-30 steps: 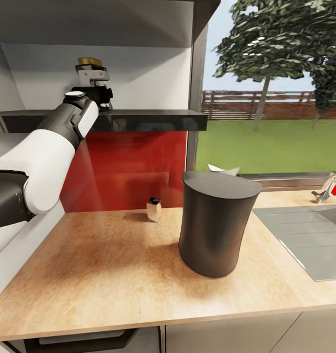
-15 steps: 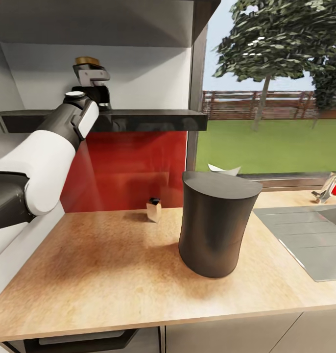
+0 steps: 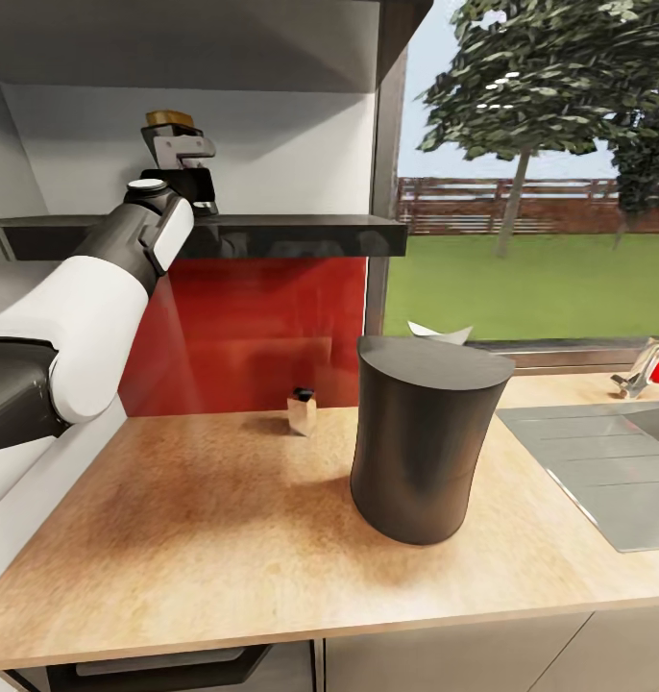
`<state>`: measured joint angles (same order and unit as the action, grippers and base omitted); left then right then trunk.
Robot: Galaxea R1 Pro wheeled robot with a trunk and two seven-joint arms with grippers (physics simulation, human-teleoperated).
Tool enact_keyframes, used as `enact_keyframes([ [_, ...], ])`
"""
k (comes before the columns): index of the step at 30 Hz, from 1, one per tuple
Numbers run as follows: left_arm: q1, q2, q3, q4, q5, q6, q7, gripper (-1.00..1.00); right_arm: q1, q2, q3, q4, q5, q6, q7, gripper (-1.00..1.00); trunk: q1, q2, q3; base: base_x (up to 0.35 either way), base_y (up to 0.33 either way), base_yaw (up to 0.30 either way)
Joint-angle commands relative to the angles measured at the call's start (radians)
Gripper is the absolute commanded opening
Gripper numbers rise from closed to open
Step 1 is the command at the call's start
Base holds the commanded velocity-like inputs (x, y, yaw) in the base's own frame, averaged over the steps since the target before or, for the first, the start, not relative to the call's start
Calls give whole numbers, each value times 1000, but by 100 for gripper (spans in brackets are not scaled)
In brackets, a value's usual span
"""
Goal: Set up a coffee station on the kitchen countertop: keep the coffee maker on the countertop, move the bottle of coffee from the kitchen shelf to the counter next to the coffee maker, place a paper coffee filter on top of the coffee maker, put the saucer next to the coffee maker with the coffee cup on the saucer, and place the electric kettle next to the coffee maker.
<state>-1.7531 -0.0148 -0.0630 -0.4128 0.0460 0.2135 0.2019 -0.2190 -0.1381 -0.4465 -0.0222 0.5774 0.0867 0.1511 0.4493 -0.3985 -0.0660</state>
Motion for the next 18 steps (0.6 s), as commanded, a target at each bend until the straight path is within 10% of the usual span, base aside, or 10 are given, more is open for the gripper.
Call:
enact_keyframes([
  [1, 24, 1, -5, 0, 9, 7, 7, -100, 0, 0, -8, -2, 9, 5, 5, 100, 1, -2, -3, 0, 0, 0],
  [18, 24, 1, -5, 0, 9, 17, 7, -100, 0, 0, -9, -2, 9, 5, 5, 100, 1, -2, -3, 0, 0, 0],
])
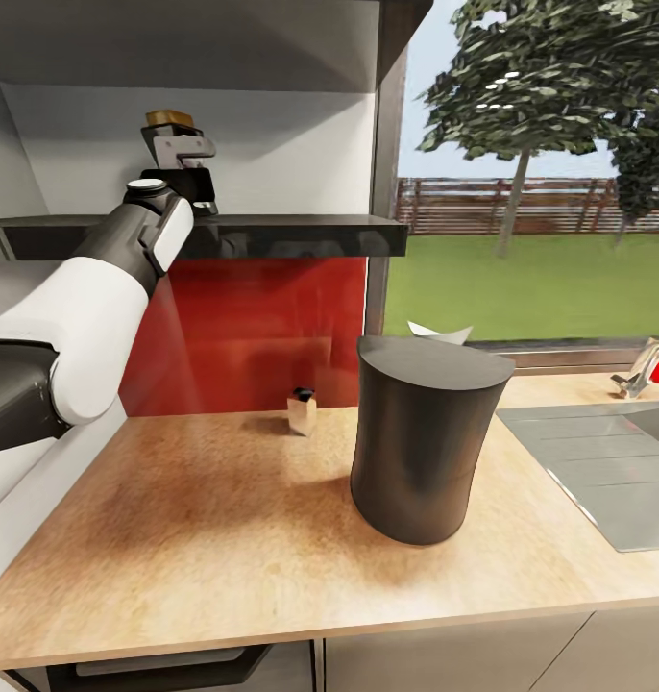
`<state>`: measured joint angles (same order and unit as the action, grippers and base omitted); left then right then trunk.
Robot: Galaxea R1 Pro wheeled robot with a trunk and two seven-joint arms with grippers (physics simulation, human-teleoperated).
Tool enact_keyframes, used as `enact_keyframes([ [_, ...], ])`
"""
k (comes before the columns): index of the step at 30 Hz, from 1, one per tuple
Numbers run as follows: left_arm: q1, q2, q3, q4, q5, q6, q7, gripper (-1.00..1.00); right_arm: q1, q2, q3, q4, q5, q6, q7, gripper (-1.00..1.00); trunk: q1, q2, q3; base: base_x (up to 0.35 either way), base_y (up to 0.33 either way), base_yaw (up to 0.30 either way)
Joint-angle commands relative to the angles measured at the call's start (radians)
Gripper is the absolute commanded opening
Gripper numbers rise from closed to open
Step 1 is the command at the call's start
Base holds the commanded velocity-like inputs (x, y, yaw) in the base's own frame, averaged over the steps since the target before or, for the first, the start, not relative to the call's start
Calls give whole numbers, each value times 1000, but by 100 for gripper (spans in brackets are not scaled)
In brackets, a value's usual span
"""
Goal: Set up a coffee station on the kitchen countertop: keep the coffee maker on the countertop, move the bottle of coffee from the kitchen shelf to the counter next to the coffee maker, place a paper coffee filter on top of the coffee maker, put the saucer next to the coffee maker with the coffee cup on the saucer, and place the electric kettle next to the coffee maker.
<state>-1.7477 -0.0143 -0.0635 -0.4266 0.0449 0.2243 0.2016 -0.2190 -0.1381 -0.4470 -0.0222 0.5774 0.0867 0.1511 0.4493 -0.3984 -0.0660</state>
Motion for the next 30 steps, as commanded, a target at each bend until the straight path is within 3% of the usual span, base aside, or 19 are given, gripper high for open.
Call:
enact_keyframes([
  [1, 19, 0, -5, 14, 10, 7, 7, -100, 0, 0, -8, -2, 9, 5, 5, 100, 1, -2, -3, 0, 0, 0],
  [11, 16, -5, -7, 6, 10, 19, 7, -100, 0, 0, -9, -3, 9, 5, 5, 100, 1, -2, -3, 0, 0, -53],
  [18, 16, -5, -10, -49, 10, 84, 7, -100, 0, 0, -9, -3, 9, 6, 5, 100, 1, -2, -3, 0, 0, -255],
  [30, 16, -5, -13, -59, 8, 92, 8, -100, 0, 0, -9, -3, 9, 7, 5, 100, 1, -2, -3, -4, 0, -275],
])
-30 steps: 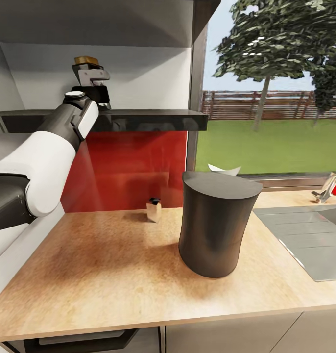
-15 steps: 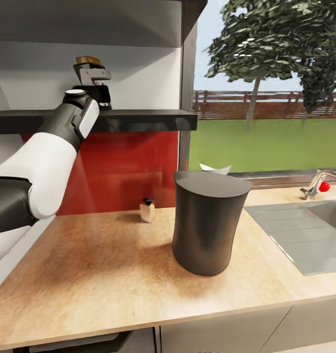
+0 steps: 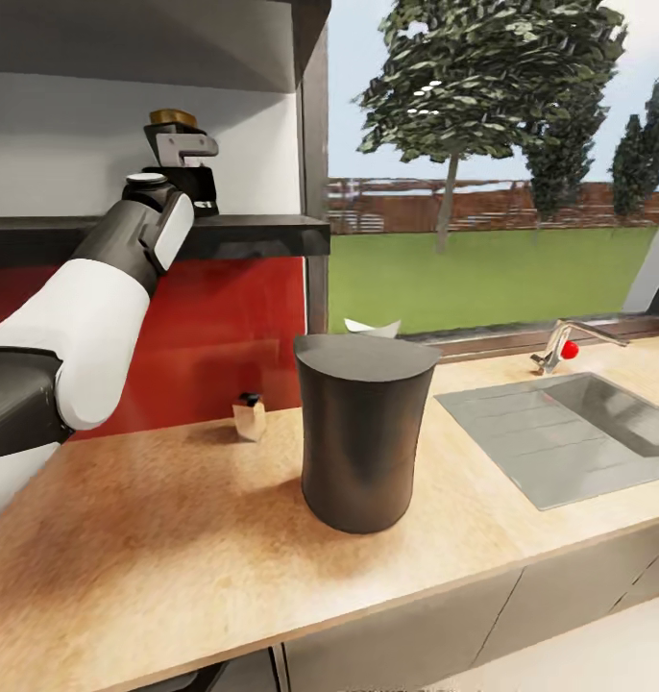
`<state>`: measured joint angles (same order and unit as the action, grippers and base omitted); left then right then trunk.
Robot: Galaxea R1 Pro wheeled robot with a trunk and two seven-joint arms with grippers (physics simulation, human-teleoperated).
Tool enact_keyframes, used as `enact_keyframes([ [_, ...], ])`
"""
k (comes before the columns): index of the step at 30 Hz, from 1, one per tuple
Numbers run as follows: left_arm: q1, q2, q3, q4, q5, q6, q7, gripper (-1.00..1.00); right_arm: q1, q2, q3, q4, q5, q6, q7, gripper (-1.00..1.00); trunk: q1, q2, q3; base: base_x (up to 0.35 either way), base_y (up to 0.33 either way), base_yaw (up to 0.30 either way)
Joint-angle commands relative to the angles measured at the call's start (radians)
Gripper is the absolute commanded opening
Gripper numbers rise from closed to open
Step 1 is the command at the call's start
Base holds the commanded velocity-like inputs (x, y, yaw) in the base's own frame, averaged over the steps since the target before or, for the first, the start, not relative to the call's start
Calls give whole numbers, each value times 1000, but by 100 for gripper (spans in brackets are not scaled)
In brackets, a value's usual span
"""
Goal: Set up a coffee station on the kitchen countertop: keep the coffee maker on the countertop, move the bottle of coffee from the kitchen shelf to the counter next to the coffee maker, place a paper coffee filter on top of the coffee maker, put the saucer next to the coffee maker with the coffee cup on the saucer, and place the electric kettle next to the coffee maker.
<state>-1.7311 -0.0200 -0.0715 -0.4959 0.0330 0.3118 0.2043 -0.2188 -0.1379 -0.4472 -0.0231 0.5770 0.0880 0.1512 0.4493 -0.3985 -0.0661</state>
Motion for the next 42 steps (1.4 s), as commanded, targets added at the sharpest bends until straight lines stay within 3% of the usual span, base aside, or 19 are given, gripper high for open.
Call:
enact_keyframes([
  [1, -1, 0, -5, 10, 19, 4, 5, -100, -1, 1, -8, -2, 9, 6, 5, 100, 1, -2, -3, -97, -6, -275],
  [15, -1, -1, -7, 8, 12, 4, 7, -100, -1, 3, -8, -3, 8, 5, 5, 100, 1, -2, 2, -157, -47, -262],
  [42, -2, -7, -4, 8, 15, 4, 9, -100, -1, 7, -13, -3, 6, -2, 8, 100, 1, -2, 6, -1, 0, -35],
])
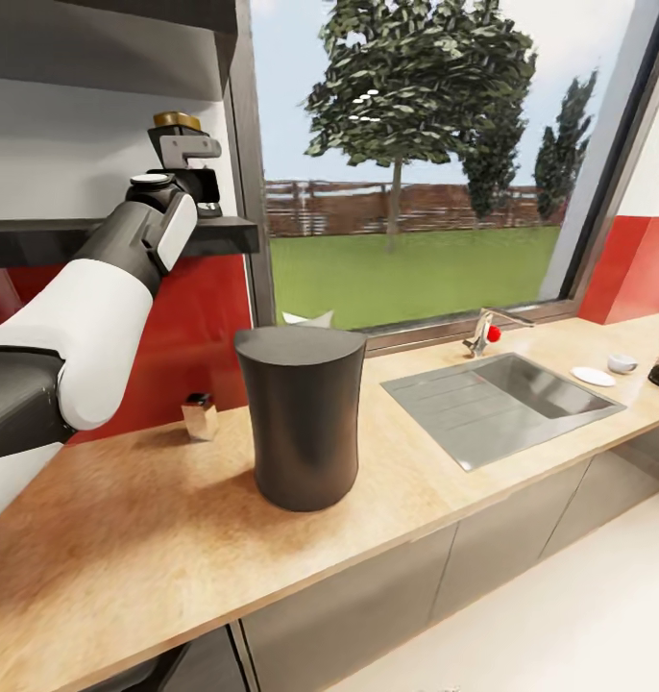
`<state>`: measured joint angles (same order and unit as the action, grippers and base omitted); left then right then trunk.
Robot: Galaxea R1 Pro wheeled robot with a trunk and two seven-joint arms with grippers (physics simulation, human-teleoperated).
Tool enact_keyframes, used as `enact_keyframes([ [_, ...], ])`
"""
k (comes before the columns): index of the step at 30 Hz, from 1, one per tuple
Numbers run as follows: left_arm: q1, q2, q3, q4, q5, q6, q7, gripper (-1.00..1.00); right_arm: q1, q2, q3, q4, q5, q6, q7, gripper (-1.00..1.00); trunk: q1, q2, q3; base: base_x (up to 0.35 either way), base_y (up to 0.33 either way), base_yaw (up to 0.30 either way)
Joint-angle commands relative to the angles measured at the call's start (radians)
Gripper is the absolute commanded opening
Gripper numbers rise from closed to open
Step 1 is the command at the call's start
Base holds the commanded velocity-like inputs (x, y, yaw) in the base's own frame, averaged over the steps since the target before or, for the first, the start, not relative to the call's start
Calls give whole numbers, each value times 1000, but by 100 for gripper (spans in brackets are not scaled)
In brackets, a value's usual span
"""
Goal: Set up a coffee station on the kitchen countertop: keep the coffee maker on the countertop, move the bottle of coffee from the kitchen shelf to the counter next to the coffee maker, place a paper coffee filter on top of the coffee maker, put the saucer next to the coffee maker with the coffee cup on the saucer, and place the electric kettle next to the coffee maker.
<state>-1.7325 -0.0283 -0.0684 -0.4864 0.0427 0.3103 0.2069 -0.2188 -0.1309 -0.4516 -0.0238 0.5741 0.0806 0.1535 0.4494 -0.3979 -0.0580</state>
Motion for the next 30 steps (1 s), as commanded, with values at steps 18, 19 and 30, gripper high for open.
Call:
enact_keyframes([
  [18, -2, -11, -7, -1, 5, 6, 9, -100, -1, -1, -9, -2, 9, 9, 8, 100, 1, -2, 7, 0, 0, -278],
  [19, -2, -14, -7, -1, 5, 6, 10, -100, -1, -1, -9, -2, 9, 9, 8, 100, 1, -2, 8, 0, 0, -292],
  [30, 1, -71, -4, -1, 3, 5, 8, -100, -1, -1, -9, -2, 9, 8, 8, 100, 1, -2, 10, 0, 0, -292],
])
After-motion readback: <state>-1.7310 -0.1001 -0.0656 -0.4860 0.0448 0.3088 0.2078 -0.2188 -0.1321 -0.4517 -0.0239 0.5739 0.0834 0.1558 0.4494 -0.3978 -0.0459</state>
